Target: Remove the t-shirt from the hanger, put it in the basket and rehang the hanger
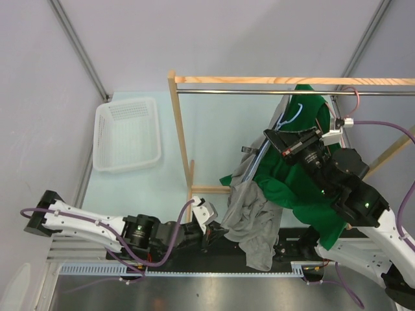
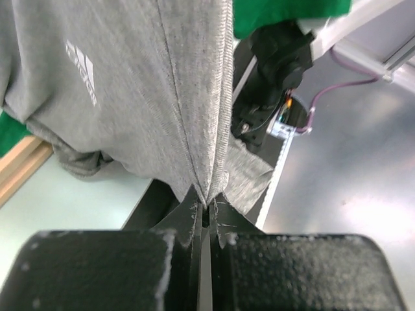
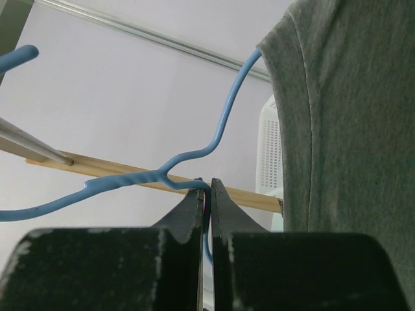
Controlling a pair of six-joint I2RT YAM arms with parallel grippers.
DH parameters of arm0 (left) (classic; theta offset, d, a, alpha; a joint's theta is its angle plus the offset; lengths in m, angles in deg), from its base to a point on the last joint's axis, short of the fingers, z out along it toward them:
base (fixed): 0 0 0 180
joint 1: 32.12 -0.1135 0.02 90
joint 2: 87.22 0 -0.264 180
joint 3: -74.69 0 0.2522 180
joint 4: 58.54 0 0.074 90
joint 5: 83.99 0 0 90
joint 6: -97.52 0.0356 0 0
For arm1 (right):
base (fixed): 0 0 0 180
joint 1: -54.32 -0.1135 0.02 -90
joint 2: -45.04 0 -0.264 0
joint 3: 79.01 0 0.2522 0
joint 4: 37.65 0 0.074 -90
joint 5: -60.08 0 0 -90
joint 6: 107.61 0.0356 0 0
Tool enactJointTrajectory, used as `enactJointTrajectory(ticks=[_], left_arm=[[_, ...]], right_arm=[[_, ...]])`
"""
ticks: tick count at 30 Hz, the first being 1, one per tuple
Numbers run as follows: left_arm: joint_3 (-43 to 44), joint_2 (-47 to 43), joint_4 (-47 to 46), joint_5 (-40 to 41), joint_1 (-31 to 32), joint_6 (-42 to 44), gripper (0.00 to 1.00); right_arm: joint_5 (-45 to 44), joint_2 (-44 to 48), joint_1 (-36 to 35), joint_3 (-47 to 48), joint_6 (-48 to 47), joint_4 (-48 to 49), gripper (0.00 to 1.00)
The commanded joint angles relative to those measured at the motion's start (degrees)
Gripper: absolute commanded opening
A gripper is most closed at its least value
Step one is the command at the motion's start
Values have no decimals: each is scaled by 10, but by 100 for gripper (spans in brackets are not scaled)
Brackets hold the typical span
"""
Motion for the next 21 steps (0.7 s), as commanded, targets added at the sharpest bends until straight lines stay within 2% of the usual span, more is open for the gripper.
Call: enactJointTrajectory(ticks=[1, 9, 17, 21], left_arm=[[-23, 10, 22, -16, 5, -34, 0], [-72, 44, 13, 4, 6, -105, 0], [-69, 99, 37, 43, 3, -153, 0], [-39, 107, 68, 30, -51, -159, 0]], right_arm=[[-70, 8, -1, 0, 10, 89, 0], [-81, 16, -1, 4, 13, 104, 0], [-73, 25, -2, -8, 33, 104, 0], [-30, 22, -1, 4, 50, 69, 0]])
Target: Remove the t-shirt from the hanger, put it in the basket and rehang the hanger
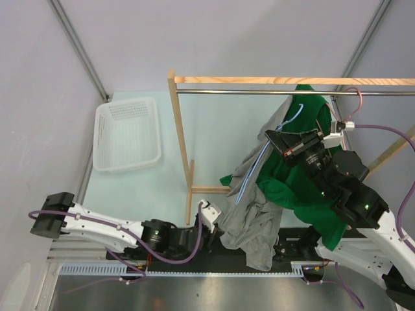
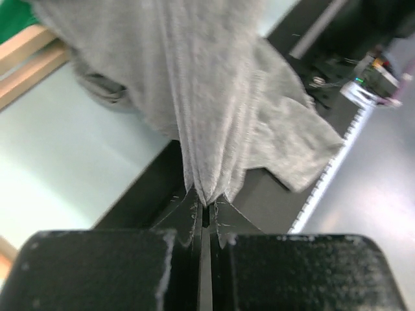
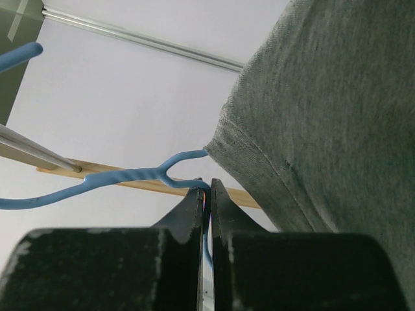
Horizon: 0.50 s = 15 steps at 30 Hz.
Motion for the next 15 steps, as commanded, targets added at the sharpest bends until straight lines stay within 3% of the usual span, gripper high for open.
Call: enactJointTrajectory(ticks=[1, 8, 15], left_arm=[[30, 11, 62, -25, -51, -19, 0], [139, 31, 67, -62, -136, 49, 0], [251, 100, 103, -95, -222, 67, 0]], right_arm=[[18, 9, 3, 25, 22, 46, 0], [180, 7, 2, 30, 46, -56, 0], [292, 7, 3, 53, -9, -150, 0]])
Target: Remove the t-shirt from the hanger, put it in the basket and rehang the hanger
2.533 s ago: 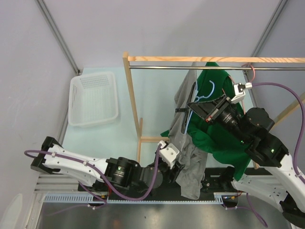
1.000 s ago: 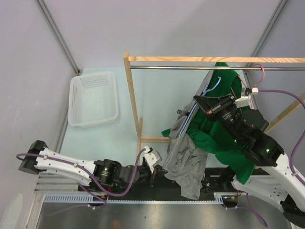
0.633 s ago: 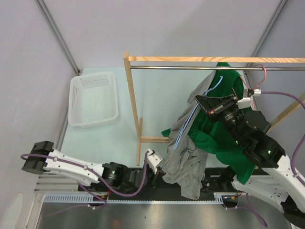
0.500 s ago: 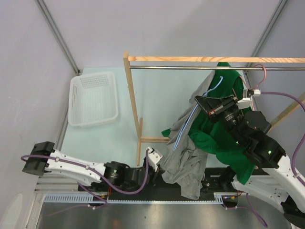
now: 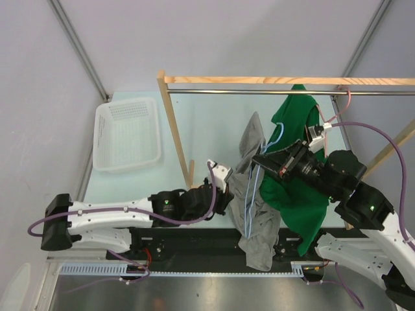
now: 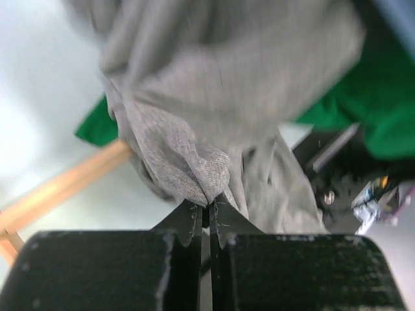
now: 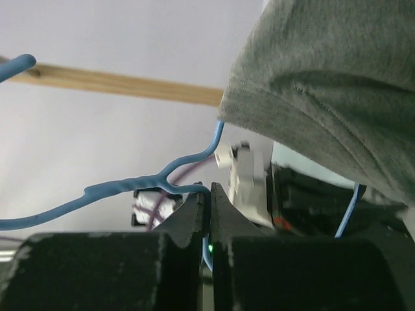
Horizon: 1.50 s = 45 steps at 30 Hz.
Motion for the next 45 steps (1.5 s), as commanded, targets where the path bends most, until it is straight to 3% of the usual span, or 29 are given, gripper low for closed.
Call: enactJointTrajectory(ticks=[1, 10, 16, 20, 24, 26, 27, 29, 30, 33, 36, 43, 45], left_arm=[[81, 34, 35, -18, -34, 24, 0], [213, 83, 79, -2, -98, 32, 0], [230, 92, 91, -19, -130, 44, 0], [293, 132, 145, -33, -170, 41, 0], [292, 133, 126, -33, -172, 67, 2], [284, 127, 125, -46, -172, 69, 7], [282, 124, 124, -56, -172, 69, 21], [265, 104, 117, -95, -172, 71, 31], [258, 95, 109, -108, -172, 71, 41], [244, 64, 119, -146, -172, 73, 54], [237, 30, 139, -188, -171, 71, 62], [117, -73, 110, -313, -164, 47, 68], [91, -91, 103, -313, -148, 35, 68]], right_arm=[[102, 11, 1, 39, -32, -56, 0], [128, 33, 1, 52, -39, -145, 0], [133, 49, 1, 48, -38, -116, 0], [146, 54, 1, 62, -47, -144, 0], [159, 65, 1, 76, -68, -167, 0], [166, 69, 1, 76, -82, -150, 0], [165, 69, 1, 78, -87, -145, 0], [159, 62, 1, 85, -112, -138, 0], [154, 58, 1, 88, -122, -137, 0], [146, 27, 1, 113, -159, -137, 0], [131, 8, 1, 138, -192, -118, 0], [85, -21, 1, 176, -257, -42, 0], [70, -32, 1, 182, -263, -32, 0]])
